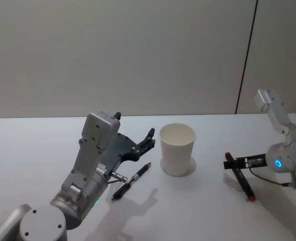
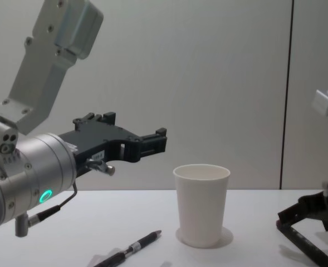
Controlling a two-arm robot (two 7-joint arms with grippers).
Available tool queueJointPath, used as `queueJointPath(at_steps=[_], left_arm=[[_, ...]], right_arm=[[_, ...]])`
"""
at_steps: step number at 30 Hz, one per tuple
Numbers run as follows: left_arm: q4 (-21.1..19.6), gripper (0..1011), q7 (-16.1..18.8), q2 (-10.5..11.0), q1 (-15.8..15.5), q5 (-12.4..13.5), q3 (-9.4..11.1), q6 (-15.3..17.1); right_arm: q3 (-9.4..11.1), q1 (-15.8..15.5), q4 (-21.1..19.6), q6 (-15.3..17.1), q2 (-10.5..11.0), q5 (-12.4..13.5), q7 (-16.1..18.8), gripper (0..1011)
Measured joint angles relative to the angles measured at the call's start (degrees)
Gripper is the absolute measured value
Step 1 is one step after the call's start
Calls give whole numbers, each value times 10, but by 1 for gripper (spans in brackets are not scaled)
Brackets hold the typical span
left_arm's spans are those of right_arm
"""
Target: Place the pen into the pen holder.
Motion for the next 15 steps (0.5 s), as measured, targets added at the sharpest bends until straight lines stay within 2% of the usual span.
queueJointPath(at_steps=[15], left_arm=[[0,1004,0,0,0,0,0,0]], right_arm=[[-5,14,33,-17,-12,-8,5,1002]])
